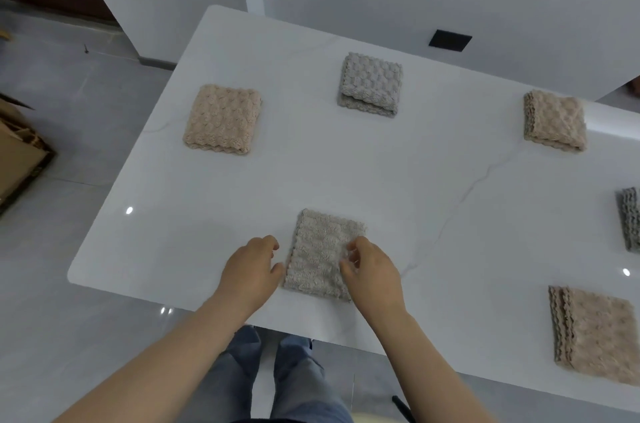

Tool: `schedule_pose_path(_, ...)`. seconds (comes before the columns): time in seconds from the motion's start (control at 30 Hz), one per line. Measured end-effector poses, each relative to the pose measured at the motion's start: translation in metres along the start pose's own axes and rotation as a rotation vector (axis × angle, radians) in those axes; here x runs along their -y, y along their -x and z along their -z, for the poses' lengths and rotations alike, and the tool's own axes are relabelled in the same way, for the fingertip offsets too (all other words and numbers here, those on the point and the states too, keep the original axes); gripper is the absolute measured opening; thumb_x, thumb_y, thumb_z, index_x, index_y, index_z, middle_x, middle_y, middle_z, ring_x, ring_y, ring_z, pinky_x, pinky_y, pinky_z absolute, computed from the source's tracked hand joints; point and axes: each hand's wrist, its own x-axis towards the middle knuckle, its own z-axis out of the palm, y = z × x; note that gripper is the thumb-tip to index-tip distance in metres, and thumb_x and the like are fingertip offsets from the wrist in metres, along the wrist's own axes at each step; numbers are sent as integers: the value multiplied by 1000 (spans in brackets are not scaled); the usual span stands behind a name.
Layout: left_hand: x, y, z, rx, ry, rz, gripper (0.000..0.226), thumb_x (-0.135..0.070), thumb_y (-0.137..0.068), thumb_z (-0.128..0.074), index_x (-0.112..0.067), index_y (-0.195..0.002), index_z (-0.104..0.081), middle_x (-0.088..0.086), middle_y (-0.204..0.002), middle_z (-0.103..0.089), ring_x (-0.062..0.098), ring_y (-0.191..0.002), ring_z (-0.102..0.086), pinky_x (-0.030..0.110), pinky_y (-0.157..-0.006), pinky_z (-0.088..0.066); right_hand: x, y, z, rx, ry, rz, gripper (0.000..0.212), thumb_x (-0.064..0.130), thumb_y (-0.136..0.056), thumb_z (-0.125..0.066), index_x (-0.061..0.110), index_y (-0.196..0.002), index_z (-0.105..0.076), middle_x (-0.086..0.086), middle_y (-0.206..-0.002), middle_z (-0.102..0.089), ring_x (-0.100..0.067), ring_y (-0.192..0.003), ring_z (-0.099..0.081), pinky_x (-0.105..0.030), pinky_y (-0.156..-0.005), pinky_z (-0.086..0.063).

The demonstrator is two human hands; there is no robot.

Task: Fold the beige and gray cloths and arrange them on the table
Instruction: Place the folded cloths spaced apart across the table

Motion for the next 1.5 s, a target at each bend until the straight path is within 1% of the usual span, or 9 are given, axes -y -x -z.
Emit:
schedule_pose_path(0.17, 9, 13, 14, 53, -45, -28, 36, -28, -95, -47, -16, -129, -46, 2, -122, -55, 18, -105, -55, 27, -86, -45, 28, 3, 0, 159, 208, 140, 19, 22, -92, -48, 19, -107, -60, 1, -99, -66, -16, -87, -59, -25, -65, -40)
schedule_pose_path(0.3, 26, 21, 32, 7, -5, -44, 35, -28, -95, -49, -17, -128, -46, 0, -121, -56, 17, -104, -56, 26, -88, -44, 61, 7, -11, 171, 233, 161, 24, 19, -90, -47, 19, -110, -61, 1, -101, -68, -18, -90, -63, -28, -70, -47)
schedule_pose_path(0.47, 74, 31, 72, -38, -3, -63, 36, -29, -94, -49, -19, -128, -47, -2, -120, -56, 16, -103, -56, 24, -86, -44, 119, 15, -40, 150, 248, 200, 26, 23, -92, -49, 19, -116, -59, 0, -109, -67, -18, -95, -64, -28, -76, -51)
schedule_pose_path(0.67, 164, 53, 129, 0, -57, -73, 36, -29, -94, -48, -18, -128, -47, 0, -121, -55, 18, -102, -57, 28, -87, -46, 204, 35, -95, 116, 239, 190, 28, 24, -94, -48, 20, -120, -56, 2, -110, -64, -16, -99, -61, -23, -72, -39)
schedule_pose_path(0.87, 230, 59, 179, -6, -122, -90, 34, -28, -94, -47, -17, -127, -47, 0, -123, -55, 20, -105, -57, 30, -86, -46, 268, 46, -137, 111, 248, 154, 28, 25, -93, -48, 21, -119, -56, 4, -109, -64, -17, -99, -61, -23, -71, -38)
schedule_pose_path(1.0, 248, 51, 196, 13, -114, -111, 34, -28, -94, -48, -17, -126, -48, -1, -122, -55, 20, -105, -57, 28, -86, -45, 293, 39, -146, 111, 249, 140, 28, 25, -93, -48, 21, -119, -56, 4, -110, -64, -16, -99, -61, -24, -72, -41)
schedule_pose_path(1.1, 254, 33, 209, 37, -150, -128, 34, -29, -94, -47, -17, -126, -48, 1, -122, -56, 20, -109, -56, 29, -87, -45, 305, 22, -146, 109, 239, 139, 28, 27, -93, -48, 22, -120, -56, 4, -111, -64, -15, -100, -60, -23, -71, -40)
schedule_pose_path(1.23, 257, 7, 229, 43, -200, -136, 29, -27, -93, -47, -16, -119, -51, 3, -115, -56, 22, -102, -56, 29, -80, -43, 317, -8, -141, 109, 216, 135, 29, 29, -94, -49, 21, -120, -56, 4, -112, -65, -15, -100, -60, -22, -71, -38)
schedule_pose_path(1.5, 261, -39, 262, 83, -223, -178, 22, -27, -90, -48, -14, -108, -51, 4, -108, -58, 25, -98, -56, 35, -82, -47, 337, -43, -136, 79, 176, 27, 30, 28, -93, -49, 19, -121, -57, 3, -110, -66, -15, -101, -61, -23, -71, -39)
